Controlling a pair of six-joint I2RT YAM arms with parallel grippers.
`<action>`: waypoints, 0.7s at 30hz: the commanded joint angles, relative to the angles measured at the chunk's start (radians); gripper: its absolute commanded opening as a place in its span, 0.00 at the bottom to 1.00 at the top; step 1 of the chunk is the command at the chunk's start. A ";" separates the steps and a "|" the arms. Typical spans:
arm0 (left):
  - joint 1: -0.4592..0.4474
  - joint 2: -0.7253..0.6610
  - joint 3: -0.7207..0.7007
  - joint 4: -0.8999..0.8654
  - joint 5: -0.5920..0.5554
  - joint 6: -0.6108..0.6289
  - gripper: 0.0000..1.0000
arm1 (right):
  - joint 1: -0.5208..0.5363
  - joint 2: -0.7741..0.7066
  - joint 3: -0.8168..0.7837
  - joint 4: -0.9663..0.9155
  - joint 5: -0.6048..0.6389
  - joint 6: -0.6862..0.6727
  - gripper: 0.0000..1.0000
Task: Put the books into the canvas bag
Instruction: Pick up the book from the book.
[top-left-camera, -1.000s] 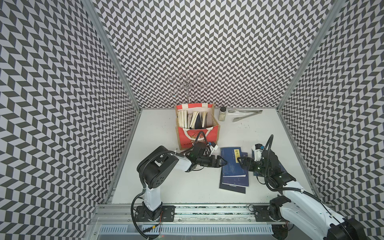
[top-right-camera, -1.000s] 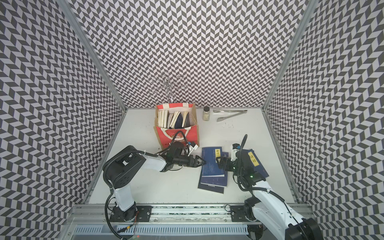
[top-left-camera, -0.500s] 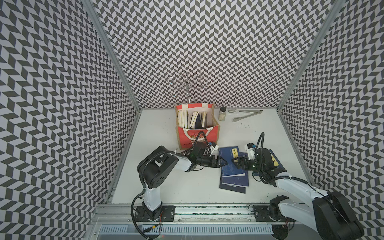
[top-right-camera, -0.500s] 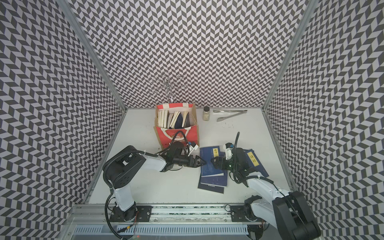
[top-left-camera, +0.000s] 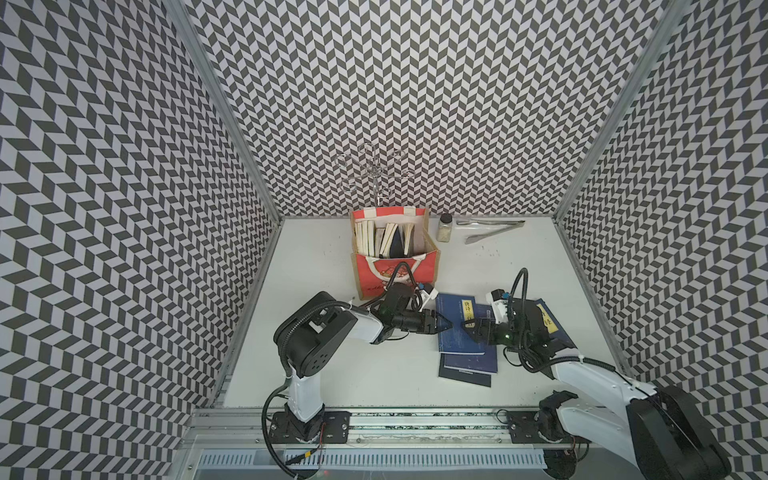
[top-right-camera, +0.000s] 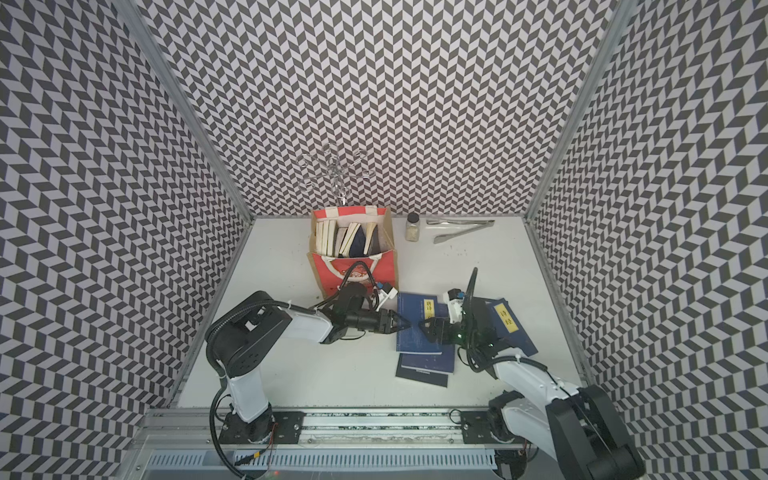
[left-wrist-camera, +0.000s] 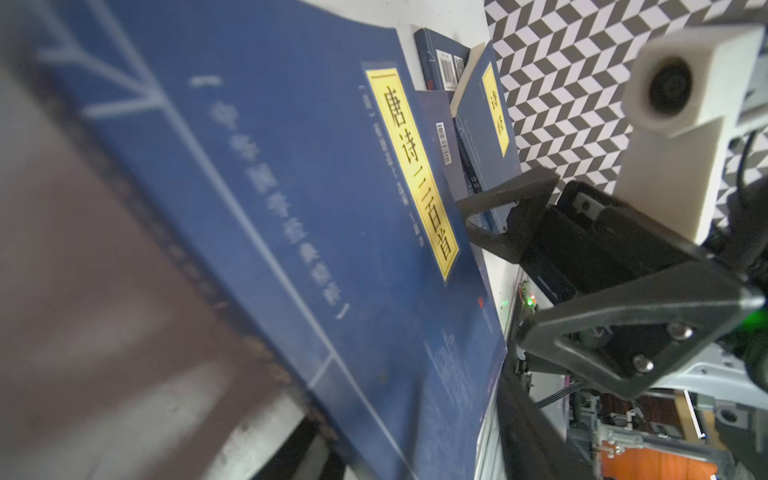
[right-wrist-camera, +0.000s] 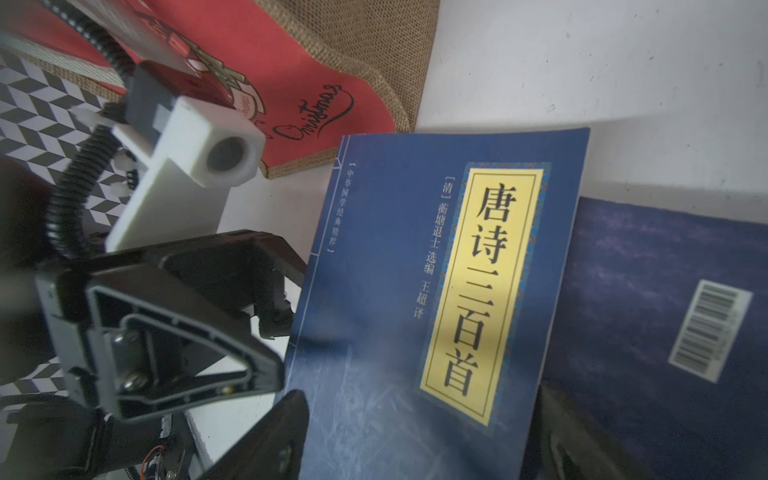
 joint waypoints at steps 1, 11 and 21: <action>-0.005 -0.012 0.013 0.054 0.028 -0.001 0.41 | 0.013 -0.031 -0.028 -0.022 -0.020 0.022 0.85; -0.043 -0.077 0.058 -0.100 -0.014 0.087 0.01 | 0.000 -0.087 0.013 -0.060 0.015 0.036 0.86; -0.077 -0.383 0.132 -0.445 -0.251 0.228 0.00 | -0.055 -0.451 0.075 -0.066 0.092 0.059 0.96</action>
